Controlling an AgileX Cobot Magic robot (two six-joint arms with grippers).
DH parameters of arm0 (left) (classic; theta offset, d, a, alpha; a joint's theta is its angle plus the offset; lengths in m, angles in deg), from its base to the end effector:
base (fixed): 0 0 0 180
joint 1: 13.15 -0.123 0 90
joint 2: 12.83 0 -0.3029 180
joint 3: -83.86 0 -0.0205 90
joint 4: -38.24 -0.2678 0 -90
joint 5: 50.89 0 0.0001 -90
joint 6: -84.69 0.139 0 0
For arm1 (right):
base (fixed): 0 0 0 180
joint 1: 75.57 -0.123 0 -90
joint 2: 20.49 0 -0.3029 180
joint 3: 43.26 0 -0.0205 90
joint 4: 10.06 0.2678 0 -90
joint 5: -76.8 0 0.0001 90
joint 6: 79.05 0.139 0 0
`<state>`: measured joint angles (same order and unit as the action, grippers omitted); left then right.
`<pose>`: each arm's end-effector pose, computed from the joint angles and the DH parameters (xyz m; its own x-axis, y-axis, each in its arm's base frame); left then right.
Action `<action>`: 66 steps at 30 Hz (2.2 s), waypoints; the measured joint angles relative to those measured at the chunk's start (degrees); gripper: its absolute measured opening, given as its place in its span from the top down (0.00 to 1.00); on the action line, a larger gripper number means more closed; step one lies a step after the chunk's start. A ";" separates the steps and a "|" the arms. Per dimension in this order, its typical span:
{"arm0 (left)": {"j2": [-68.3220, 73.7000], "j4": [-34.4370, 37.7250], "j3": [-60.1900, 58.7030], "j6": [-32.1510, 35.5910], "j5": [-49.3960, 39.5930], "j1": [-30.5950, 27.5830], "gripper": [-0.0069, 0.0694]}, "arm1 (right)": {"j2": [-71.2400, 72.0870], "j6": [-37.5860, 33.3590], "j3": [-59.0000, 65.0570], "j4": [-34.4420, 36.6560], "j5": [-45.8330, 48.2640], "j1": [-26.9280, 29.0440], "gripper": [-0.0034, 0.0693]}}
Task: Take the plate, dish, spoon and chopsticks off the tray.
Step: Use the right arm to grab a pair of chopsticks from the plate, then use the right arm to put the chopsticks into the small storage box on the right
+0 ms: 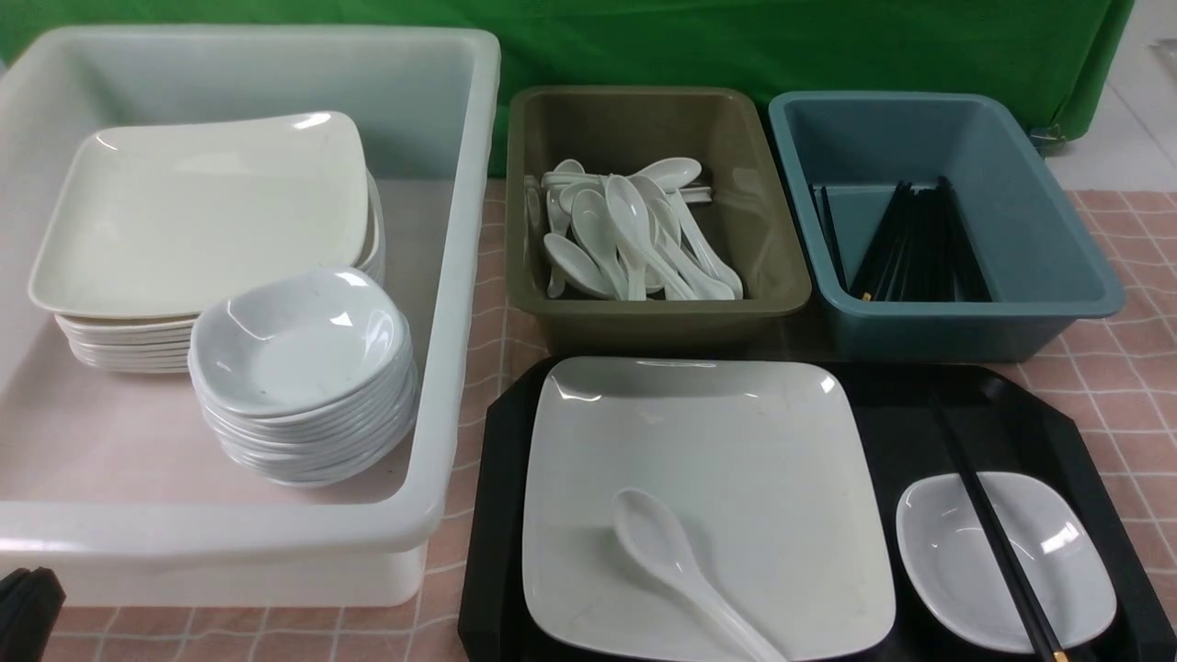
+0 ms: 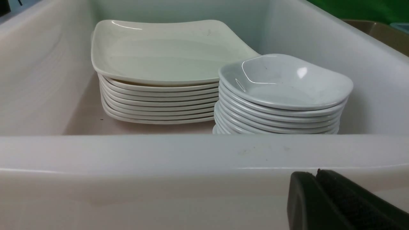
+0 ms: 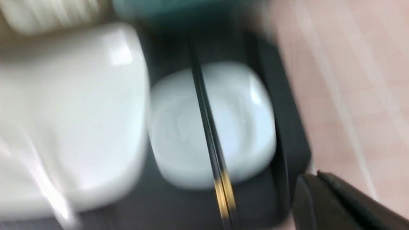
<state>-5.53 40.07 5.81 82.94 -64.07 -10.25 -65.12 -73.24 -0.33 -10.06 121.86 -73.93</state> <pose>0.1021 -0.0062 0.1829 -0.1513 -0.0540 -0.9870 0.0486 0.9969 -0.0620 0.1533 -0.0044 0.2735 -0.6705 0.1205 -0.7321 0.0970 0.9925 0.0745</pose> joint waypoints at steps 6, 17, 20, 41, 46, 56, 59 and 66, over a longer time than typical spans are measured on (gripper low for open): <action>0.00 0.00 0.00 0.00 0.00 0.00 0.88 | -19.90 -11.63 -2.28 7.78 2.00 -0.47 0.79; 0.00 0.00 0.00 0.00 0.00 0.00 0.88 | -47.84 -14.64 -15.95 4.16 -2.39 -11.32 0.38; 0.00 0.00 0.00 0.00 0.00 0.00 0.88 | -51.62 -12.85 -18.19 0.54 -2.39 -13.47 0.38; 0.00 0.00 0.00 -0.02 0.00 0.00 0.88 | -58.97 -7.73 -21.51 -6.05 1.40 -15.04 0.73; 0.00 0.00 0.00 -0.02 0.00 0.00 0.88 | -53.24 -7.73 -23.16 -4.57 7.41 -15.04 0.73; 0.00 0.00 0.00 -0.02 0.00 0.00 0.88 | -42.57 -7.73 -33.09 -4.33 1.39 -15.04 0.73; 0.00 0.00 0.00 -0.02 0.00 0.00 0.88 | -44.62 -7.68 -37.41 -4.33 -5.37 -14.99 0.73; 0.00 0.00 0.00 -0.02 0.00 0.00 0.88 | -59.00 -7.52 -47.69 -4.63 -21.56 -12.95 0.73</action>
<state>-5.53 40.07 5.81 82.92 -64.07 -10.25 -124.12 -80.75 -48.02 -14.69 100.29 -86.88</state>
